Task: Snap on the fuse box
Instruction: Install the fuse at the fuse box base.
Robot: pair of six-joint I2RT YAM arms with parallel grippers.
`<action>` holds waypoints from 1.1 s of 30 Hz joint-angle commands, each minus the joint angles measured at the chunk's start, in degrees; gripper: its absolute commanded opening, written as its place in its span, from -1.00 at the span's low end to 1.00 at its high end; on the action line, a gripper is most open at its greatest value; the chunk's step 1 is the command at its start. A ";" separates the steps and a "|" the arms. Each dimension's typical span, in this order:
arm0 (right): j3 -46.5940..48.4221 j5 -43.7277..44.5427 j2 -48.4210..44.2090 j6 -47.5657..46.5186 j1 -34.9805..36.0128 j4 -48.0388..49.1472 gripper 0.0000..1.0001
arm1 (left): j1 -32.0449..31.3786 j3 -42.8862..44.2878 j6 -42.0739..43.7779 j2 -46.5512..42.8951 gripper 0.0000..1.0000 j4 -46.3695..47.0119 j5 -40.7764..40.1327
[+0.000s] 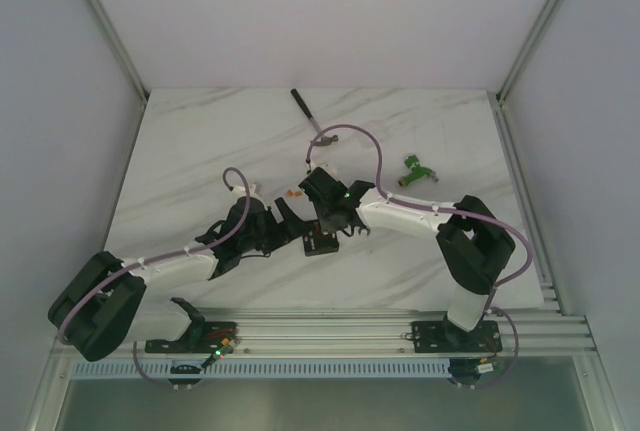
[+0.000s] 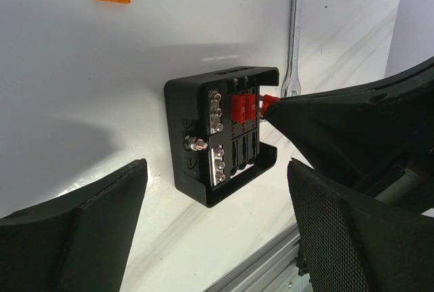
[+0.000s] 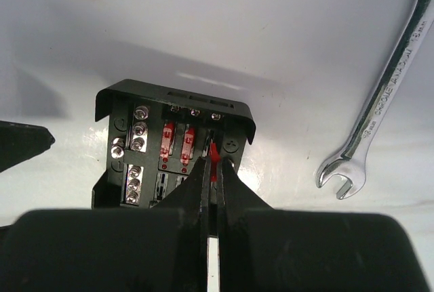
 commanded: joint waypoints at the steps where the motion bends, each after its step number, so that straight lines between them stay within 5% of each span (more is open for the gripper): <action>1: 2.42 2.53 1.08 1.93 0.40 -1.26 -1.00 | 0.11 -0.16 -0.51 1.12 0.84 1.89 2.08; 33: 5.20 2.46 5.51 2.28 1.09 -5.43 -0.98 | -5.41 -2.40 -6.77 7.70 0.62 14.71 4.30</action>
